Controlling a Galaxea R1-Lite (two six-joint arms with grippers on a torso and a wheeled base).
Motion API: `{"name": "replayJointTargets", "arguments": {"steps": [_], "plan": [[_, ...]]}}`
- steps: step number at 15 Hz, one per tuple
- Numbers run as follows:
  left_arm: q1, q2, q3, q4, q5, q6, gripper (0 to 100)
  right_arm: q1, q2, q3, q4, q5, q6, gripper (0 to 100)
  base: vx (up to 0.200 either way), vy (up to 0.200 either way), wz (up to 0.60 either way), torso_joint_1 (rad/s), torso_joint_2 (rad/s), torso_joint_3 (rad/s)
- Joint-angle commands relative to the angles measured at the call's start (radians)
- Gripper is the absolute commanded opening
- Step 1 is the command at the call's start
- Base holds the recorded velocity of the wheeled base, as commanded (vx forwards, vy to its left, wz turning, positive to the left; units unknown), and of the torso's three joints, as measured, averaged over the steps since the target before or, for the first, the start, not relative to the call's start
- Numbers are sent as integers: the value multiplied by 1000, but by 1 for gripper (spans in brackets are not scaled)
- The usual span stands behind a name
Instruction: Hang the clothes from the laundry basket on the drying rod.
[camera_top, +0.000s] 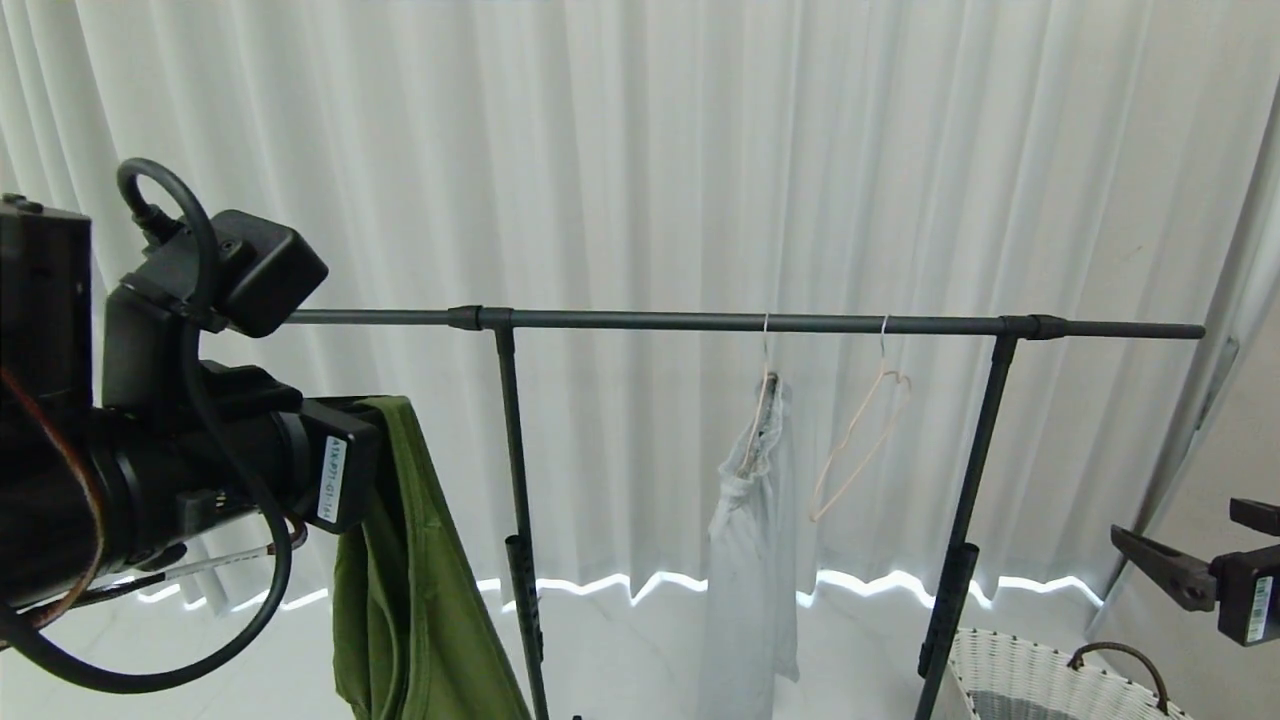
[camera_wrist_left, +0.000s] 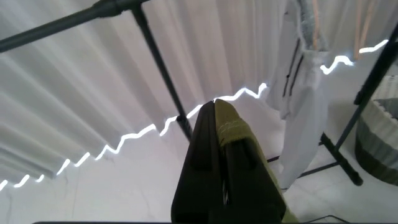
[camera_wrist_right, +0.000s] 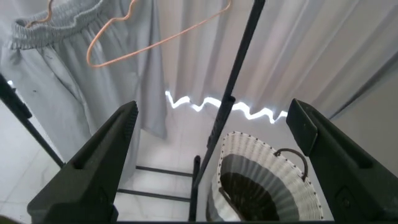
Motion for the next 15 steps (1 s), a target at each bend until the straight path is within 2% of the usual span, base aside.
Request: {"name": "replayJointTargets", "arguments": {"steps": [1, 4, 6, 9, 15], "plan": [[0, 2, 11, -2, 1, 0, 0, 2, 17, -8, -1, 0, -1, 100, 0, 0, 0, 0, 0, 0], [0, 4, 11, -2, 1, 0, 0, 4, 55, -53, 21, -1, -1, 100, 0, 0, 0, 0, 0, 0], [-2, 5, 14, -2, 1, 0, 0, 8, 75, -87, 64, -1, 1, 100, 200, 0, 0, -2, 2, 5], [-3, 7, 16, -2, 1, 0, 0, 45, 140, -139, 90, -9, 59, 100, 200, 0, 0, 1, 6, 4], [-2, 19, 13, -2, 1, 0, 0, 86, 230, -148, 88, -57, 67, 100, 200, 0, 0, 3, 3, -1]]}}
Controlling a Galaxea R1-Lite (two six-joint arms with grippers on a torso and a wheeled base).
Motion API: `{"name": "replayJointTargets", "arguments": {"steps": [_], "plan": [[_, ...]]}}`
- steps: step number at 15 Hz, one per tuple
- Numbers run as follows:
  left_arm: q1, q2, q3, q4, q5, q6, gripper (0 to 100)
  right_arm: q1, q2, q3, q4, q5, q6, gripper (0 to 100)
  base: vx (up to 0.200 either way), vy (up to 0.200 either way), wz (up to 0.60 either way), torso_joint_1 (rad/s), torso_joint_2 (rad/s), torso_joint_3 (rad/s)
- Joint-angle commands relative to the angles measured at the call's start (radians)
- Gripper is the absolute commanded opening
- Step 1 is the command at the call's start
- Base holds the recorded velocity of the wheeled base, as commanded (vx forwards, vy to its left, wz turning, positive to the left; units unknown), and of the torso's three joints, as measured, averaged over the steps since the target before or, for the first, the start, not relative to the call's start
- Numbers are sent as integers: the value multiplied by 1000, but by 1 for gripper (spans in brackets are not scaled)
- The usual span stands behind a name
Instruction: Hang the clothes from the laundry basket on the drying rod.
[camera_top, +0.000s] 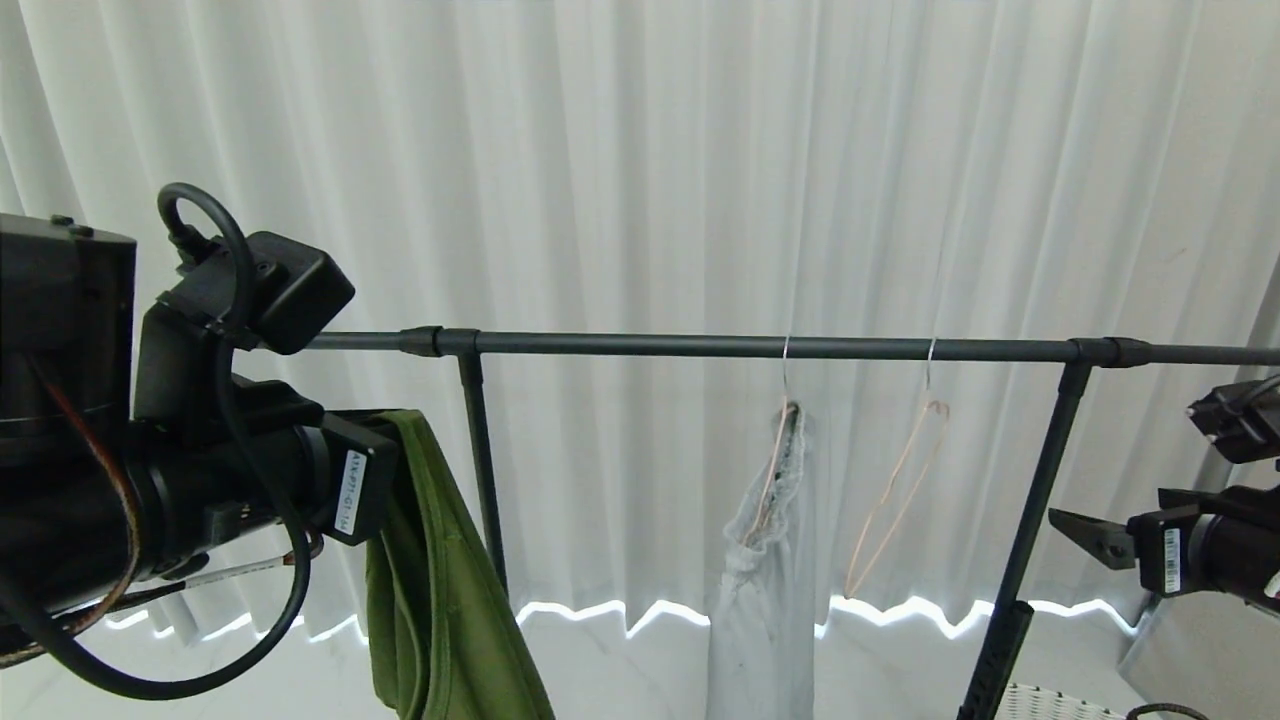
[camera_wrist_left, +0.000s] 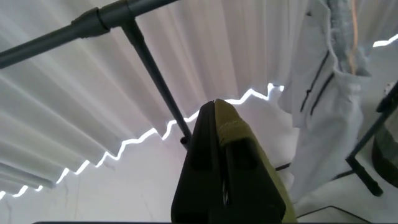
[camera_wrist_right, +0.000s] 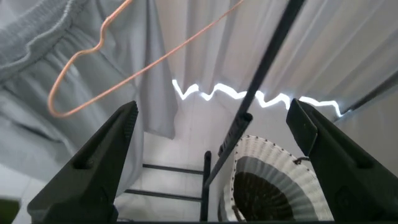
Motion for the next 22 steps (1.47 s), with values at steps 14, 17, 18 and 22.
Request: {"name": "replayJointTargets", "arguments": {"steps": [14, 17, 18, 22], "plan": [[1, -10, 32, -1, 4, 6, 0, 213, 385, -260, -2, -138, 122, 100, 14, 0, 0, 1, 0, 0], [-4, -10, 48, -9, 4, 5, 0, 213, 429, -266, -2, -141, 148, 100, 0, 0, 0, 0, 0, 0], [-4, -10, 56, -20, 4, 5, 0, 213, 440, -269, -4, -147, 150, 100, 0, 0, 0, 0, 0, 0], [-8, -10, 67, -37, 4, 5, 0, 213, 463, -291, -5, -176, 165, 100, 0, 0, 0, 0, 0, 0]]}}
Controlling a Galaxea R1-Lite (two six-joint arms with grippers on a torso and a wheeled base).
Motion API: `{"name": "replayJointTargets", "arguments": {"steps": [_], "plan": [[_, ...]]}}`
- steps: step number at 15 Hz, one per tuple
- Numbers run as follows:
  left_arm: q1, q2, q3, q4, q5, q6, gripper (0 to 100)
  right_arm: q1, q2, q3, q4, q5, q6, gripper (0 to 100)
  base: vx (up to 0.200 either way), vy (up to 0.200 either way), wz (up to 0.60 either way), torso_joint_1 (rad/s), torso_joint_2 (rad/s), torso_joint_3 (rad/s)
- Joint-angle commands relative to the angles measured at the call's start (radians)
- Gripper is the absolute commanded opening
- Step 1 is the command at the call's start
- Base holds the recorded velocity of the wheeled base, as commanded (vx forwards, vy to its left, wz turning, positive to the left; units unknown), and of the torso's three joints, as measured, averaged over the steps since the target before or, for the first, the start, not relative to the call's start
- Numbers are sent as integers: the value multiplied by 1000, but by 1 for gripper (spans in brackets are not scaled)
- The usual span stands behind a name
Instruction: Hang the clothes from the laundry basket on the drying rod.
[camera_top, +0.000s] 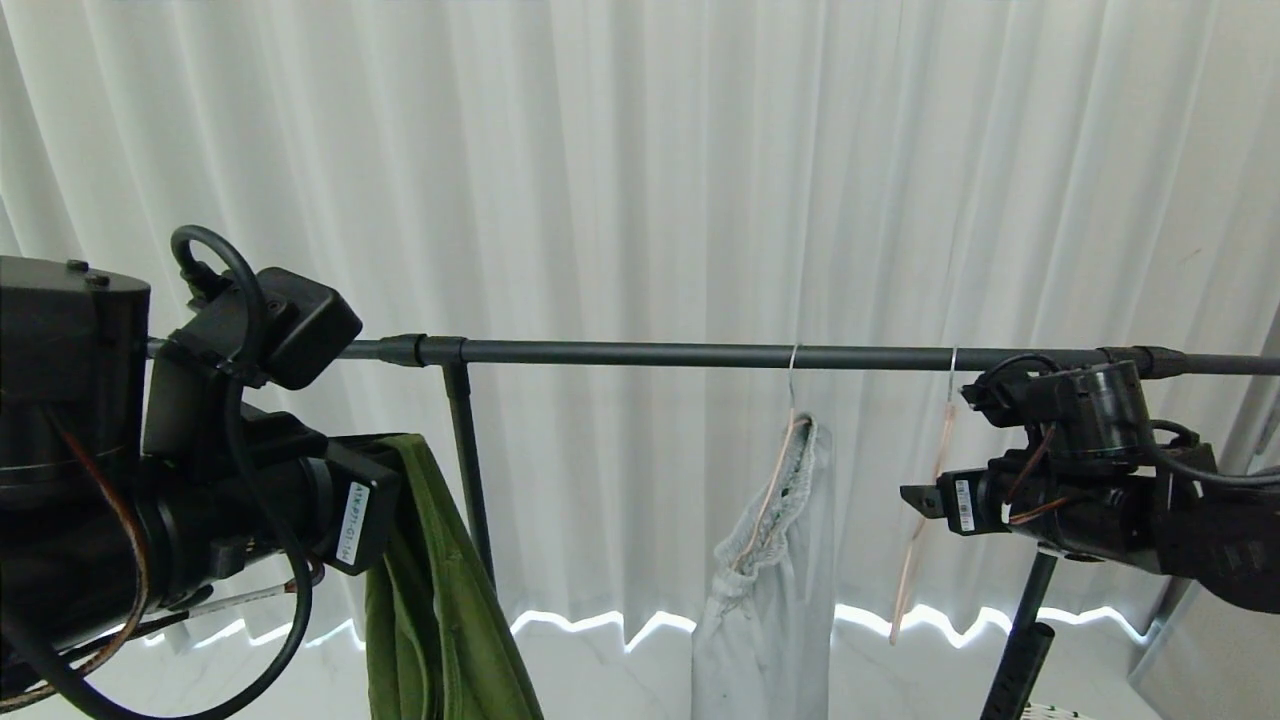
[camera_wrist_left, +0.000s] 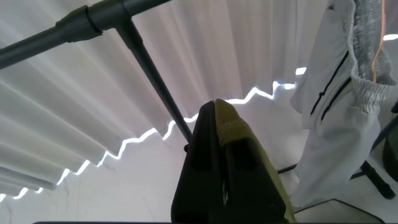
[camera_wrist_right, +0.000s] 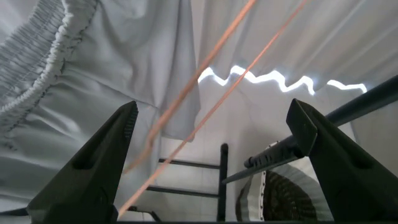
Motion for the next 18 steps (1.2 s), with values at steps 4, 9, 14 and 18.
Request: {"name": "replayJointTargets", "arguments": {"steps": [4, 9, 14, 18], "plan": [[-2, 0, 2, 0, 0, 1, 0, -1, -2, 7, 4, -7, 22, 100, 0, 0, 0, 0, 0, 0], [-4, -19, 5, -2, 0, 1, 0, -1, -15, 44, 5, -9, 76, 100, 0, 0, 0, 0, 0, 0], [-7, -26, 14, -2, 0, 0, 0, 11, 12, 55, 5, -9, 141, 100, 0, 0, 0, 0, 0, 0], [-8, -31, 15, -2, -1, 0, 0, 11, 24, 67, 4, -9, 147, 100, 0, 0, 0, 0, 0, 0]]}}
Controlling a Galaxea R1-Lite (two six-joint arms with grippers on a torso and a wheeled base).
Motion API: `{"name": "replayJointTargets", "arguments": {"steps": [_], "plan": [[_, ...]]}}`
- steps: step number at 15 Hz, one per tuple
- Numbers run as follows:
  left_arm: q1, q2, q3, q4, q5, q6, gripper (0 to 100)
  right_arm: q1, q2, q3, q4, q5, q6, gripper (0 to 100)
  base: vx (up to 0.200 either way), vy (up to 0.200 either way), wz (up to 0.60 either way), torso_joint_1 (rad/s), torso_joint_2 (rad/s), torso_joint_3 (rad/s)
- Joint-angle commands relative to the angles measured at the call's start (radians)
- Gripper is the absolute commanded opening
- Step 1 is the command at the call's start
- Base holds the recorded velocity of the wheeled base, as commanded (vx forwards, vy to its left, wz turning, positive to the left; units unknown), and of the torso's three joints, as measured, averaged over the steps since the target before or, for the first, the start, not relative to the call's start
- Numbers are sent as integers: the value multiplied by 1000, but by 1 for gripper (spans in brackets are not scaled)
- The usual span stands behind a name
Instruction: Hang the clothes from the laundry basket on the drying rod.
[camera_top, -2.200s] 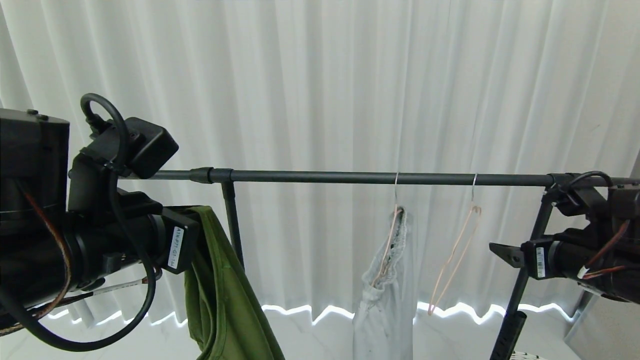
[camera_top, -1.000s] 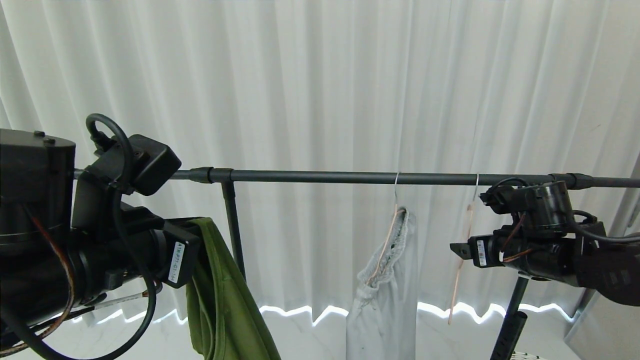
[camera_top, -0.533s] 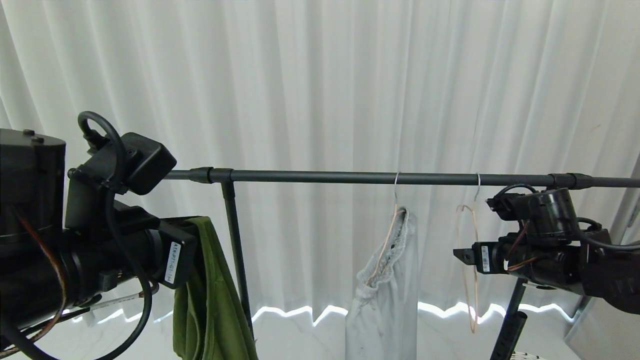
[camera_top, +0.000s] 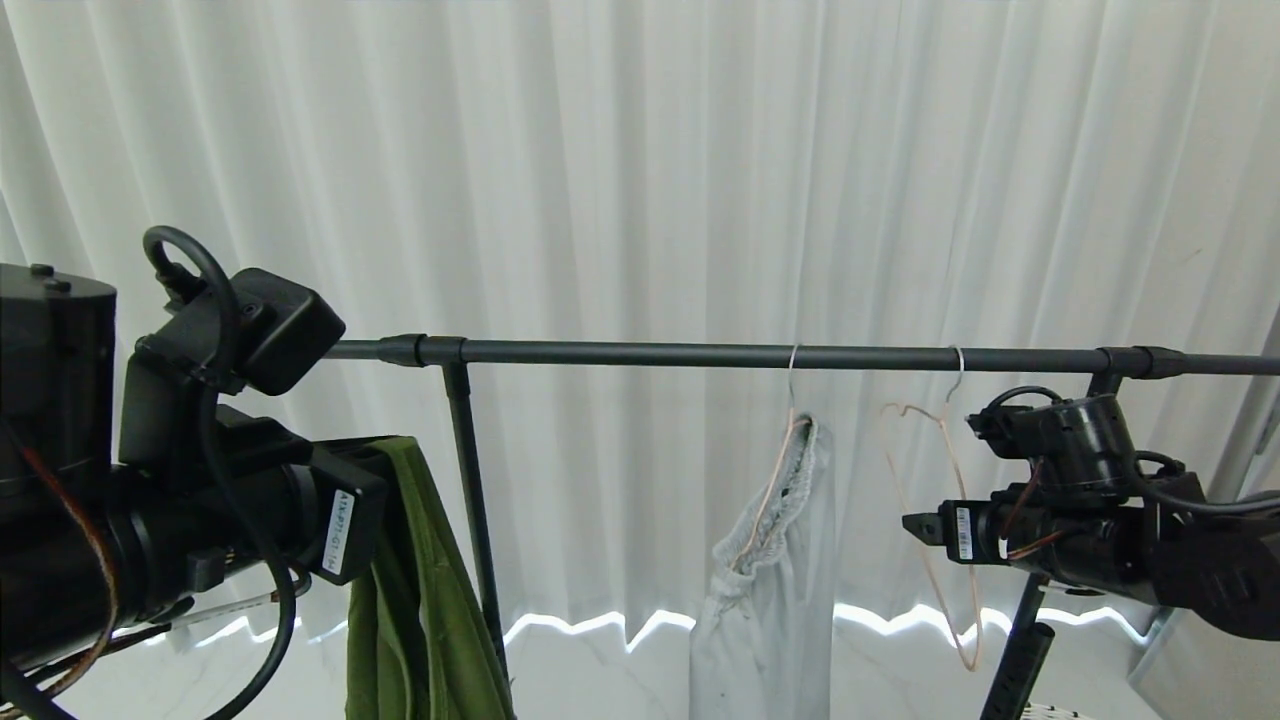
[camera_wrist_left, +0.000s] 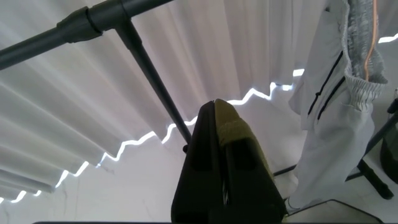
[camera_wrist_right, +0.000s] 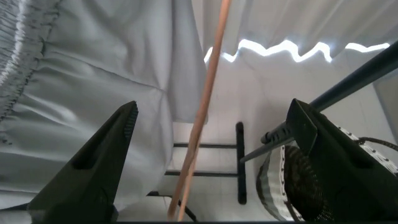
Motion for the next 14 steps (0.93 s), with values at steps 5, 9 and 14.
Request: {"name": "replayJointTargets", "arguments": {"steps": [5, 9, 14], "plan": [[-1, -15, 2, 0, 1, 0, 0, 9, 18, -17, -4, -5, -1, 0, 0, 0, 0, 0, 0, 0], [-1, -18, 3, 0, 0, 0, 0, 2, 30, -24, 1, -6, -1, 0, 0, 0, 0, 0, 0, 0], [-1, -27, 3, 0, 0, 0, 0, -14, -5, -21, 1, -29, -1, 0, 0, 0, 0, 0, 0, 0]]}}
